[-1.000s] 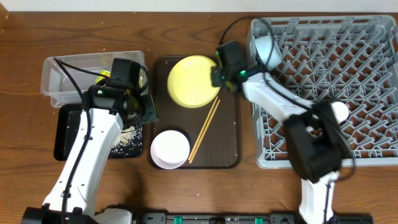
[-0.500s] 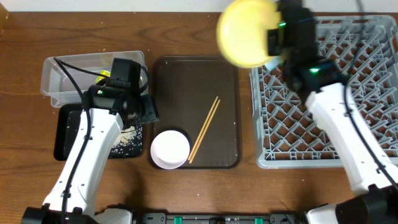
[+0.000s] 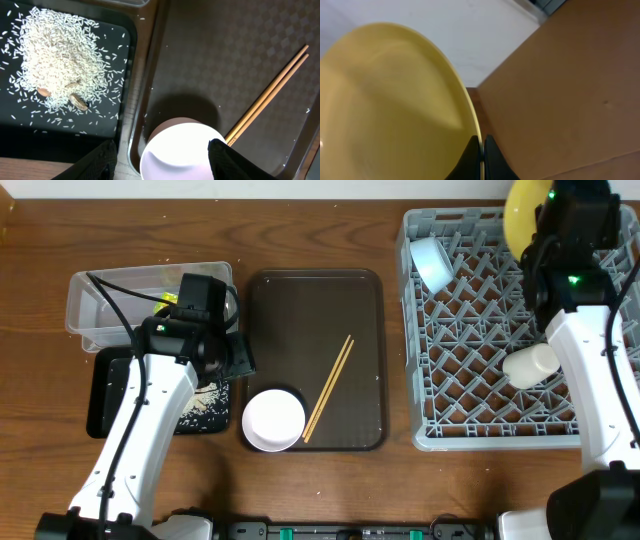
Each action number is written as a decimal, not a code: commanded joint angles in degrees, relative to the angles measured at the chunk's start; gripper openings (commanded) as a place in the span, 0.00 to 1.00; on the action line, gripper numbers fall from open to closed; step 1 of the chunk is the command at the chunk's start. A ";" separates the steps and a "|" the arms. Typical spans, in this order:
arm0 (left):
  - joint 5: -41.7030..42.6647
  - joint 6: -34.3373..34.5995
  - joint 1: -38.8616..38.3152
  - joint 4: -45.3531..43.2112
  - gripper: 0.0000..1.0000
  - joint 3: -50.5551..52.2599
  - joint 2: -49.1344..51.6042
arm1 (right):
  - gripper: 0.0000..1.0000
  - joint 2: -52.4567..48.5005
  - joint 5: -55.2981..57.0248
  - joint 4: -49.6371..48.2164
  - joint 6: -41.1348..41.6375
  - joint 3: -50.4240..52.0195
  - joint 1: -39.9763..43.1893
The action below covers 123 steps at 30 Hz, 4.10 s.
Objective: Sort waste into correct bins and load items into the dishwasher rack
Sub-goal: 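Lift the yellow plate and stand it upright in the rack, then move the right gripper to the chopsticks and grasp one, then place the chopstick upright in the rack with the right gripper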
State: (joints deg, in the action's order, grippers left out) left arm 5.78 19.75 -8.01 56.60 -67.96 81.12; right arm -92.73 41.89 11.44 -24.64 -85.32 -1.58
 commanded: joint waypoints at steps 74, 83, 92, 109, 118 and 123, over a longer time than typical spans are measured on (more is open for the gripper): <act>-0.70 0.52 0.22 0.61 0.62 -0.61 -0.26 | 0.58 -21.55 -49.72 40.70 61.94 1.07 -36.50; -0.70 0.52 0.22 0.61 0.62 -0.61 -0.26 | 0.56 -30.14 -47.50 40.50 63.82 1.05 -38.42; -0.70 0.52 0.22 0.61 0.62 -0.61 -0.26 | 0.34 -30.82 -41.66 42.07 63.80 1.05 -37.81; -0.70 0.52 0.22 0.61 0.62 -0.61 -0.26 | 0.01 -22.34 -43.91 43.76 52.83 -1.92 -30.25; -0.72 0.52 0.22 0.59 0.62 -0.61 -0.26 | 0.01 -6.69 -43.71 45.72 41.07 -2.75 -25.14; -0.70 0.52 0.22 0.59 0.62 -0.61 -0.26 | 0.01 -3.78 -40.33 49.46 40.15 -2.75 -20.81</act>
State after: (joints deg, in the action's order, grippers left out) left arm 5.78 19.75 -8.01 56.88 -67.96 81.12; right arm -96.20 -1.23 59.40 18.59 -88.16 -24.64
